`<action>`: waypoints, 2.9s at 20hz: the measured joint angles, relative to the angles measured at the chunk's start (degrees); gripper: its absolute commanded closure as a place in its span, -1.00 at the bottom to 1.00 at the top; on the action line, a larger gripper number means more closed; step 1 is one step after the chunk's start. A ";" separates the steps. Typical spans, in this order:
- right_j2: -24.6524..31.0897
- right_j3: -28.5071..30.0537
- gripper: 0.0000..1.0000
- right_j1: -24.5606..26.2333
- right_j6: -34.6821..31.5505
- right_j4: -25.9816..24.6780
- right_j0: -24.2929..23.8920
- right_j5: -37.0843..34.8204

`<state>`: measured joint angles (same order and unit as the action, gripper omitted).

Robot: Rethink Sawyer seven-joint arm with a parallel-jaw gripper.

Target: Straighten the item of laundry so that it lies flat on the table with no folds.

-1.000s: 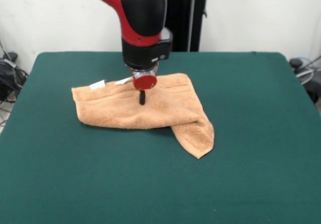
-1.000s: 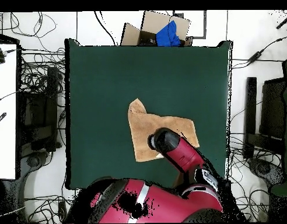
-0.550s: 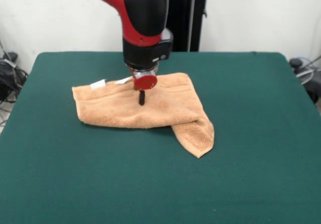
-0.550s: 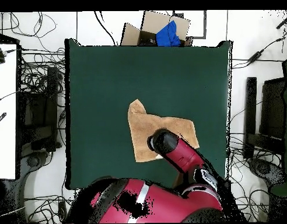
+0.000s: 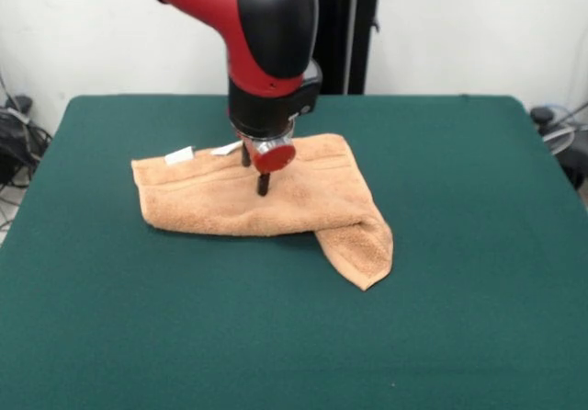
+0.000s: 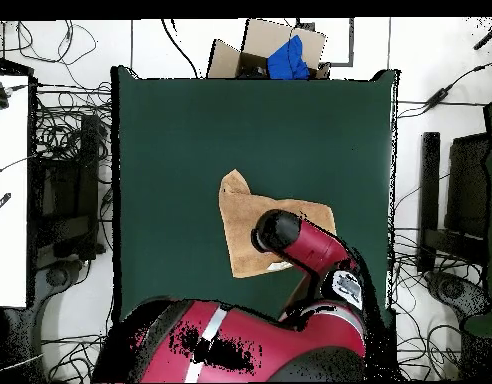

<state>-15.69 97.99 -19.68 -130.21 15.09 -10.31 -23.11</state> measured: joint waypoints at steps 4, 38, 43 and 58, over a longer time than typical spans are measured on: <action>-0.40 -3.58 -1.00 -0.61 0.00 -1.25 0.83 -7.09; -1.84 -39.55 -1.00 0.37 0.00 -2.93 1.59 -33.67; -1.85 -46.49 -1.00 3.31 0.00 -3.05 1.38 -38.53; -1.85 -62.67 -1.00 12.92 0.00 -3.02 1.38 -41.67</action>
<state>-17.54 35.32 -6.76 -130.21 12.07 -8.93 -64.78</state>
